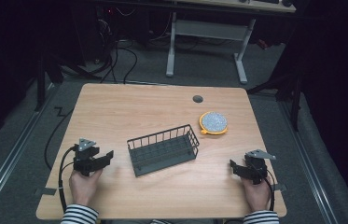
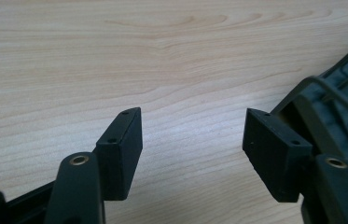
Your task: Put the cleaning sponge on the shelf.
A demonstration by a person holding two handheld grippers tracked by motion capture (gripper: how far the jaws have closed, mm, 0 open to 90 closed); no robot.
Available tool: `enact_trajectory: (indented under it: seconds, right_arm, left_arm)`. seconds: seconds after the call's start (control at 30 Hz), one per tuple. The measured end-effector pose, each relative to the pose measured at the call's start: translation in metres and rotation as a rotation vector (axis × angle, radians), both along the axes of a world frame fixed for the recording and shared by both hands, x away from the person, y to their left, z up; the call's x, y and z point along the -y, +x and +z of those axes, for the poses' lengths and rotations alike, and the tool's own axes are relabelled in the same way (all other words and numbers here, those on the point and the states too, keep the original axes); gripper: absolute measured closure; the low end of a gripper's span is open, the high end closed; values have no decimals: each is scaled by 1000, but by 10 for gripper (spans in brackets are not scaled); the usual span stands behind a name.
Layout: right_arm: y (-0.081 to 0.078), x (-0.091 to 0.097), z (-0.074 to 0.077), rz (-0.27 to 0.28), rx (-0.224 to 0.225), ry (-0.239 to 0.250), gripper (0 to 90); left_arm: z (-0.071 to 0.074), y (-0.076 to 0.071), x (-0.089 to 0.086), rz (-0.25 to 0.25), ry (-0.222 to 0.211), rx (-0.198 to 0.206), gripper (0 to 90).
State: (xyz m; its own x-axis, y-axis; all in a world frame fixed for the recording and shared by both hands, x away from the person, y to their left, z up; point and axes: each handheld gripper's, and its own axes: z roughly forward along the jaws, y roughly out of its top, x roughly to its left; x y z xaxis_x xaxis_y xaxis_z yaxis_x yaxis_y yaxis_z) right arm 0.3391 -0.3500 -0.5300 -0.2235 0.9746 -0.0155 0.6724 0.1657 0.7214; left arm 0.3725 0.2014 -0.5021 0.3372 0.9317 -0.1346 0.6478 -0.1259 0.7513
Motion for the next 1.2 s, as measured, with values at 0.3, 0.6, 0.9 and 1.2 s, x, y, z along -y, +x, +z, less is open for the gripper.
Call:
enact_trajectory:
  seconds: [0.3, 0.6, 0.9, 1.2]
  right_arm:
    - [0, 0, 0, -2, 0, 1, 301]
    - [1, -1, 0, 2, 1, -1, 301]
    - [1, -1, 0, 0, 0, 0, 301]
    - [1, 0, 0, 5, 5, 5, 337]
  left_arm:
    - [-14, 2, 2, 25, 33, -4, 384]
    - [-20, 3, 3, 43, 78, 17, 386]
    - [-25, 6, 7, 40, 120, 18, 382]
    - [-34, 7, 11, 36, 122, 25, 375]
